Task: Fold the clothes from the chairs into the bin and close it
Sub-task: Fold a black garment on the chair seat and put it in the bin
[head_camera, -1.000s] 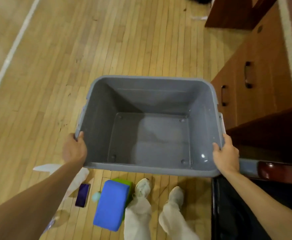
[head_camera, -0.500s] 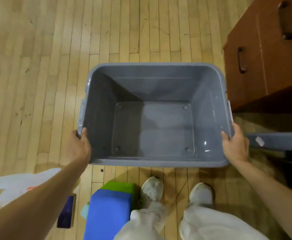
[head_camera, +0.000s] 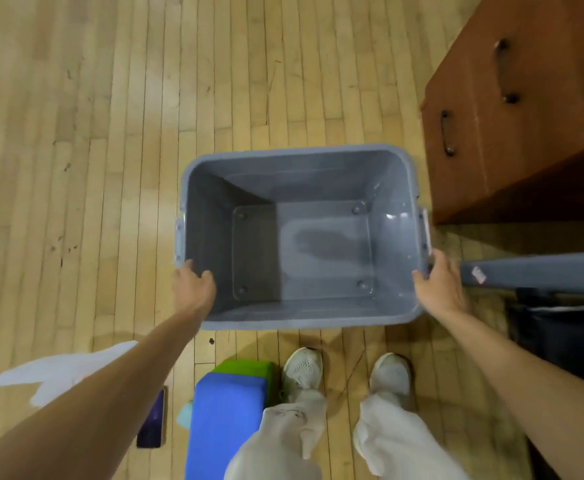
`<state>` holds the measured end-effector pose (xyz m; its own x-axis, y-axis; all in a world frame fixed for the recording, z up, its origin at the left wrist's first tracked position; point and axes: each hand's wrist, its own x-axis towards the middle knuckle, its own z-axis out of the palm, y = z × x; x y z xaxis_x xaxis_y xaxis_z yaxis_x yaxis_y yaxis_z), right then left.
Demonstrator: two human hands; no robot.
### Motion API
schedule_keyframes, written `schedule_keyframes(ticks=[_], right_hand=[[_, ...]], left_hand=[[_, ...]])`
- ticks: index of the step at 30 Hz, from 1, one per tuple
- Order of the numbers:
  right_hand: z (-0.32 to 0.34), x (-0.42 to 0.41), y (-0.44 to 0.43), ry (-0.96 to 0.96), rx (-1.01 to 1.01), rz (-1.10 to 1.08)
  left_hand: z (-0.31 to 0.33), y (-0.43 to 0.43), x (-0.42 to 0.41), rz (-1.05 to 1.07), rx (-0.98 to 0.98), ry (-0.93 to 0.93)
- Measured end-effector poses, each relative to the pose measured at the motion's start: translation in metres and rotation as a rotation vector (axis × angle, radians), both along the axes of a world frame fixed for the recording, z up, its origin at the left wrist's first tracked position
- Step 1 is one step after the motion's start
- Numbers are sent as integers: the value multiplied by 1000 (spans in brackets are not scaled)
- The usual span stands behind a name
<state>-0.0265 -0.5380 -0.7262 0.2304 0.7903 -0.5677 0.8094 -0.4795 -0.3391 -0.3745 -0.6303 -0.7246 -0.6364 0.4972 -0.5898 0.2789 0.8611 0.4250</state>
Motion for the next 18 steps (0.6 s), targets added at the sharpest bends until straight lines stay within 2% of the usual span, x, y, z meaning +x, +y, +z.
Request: schedule_keyframes(ticks=[6, 9, 13, 18], right_hand=[[178, 5, 18, 144, 13, 173], [278, 12, 26, 180, -1, 294], [388, 39, 23, 212, 75, 295], [491, 92, -7, 182, 207, 243]], left_hand=[[186, 76, 79, -519, 62, -226], [275, 120, 115, -775, 117, -275], [374, 156, 166, -952, 211, -284], [474, 148, 234, -1199, 262, -264]])
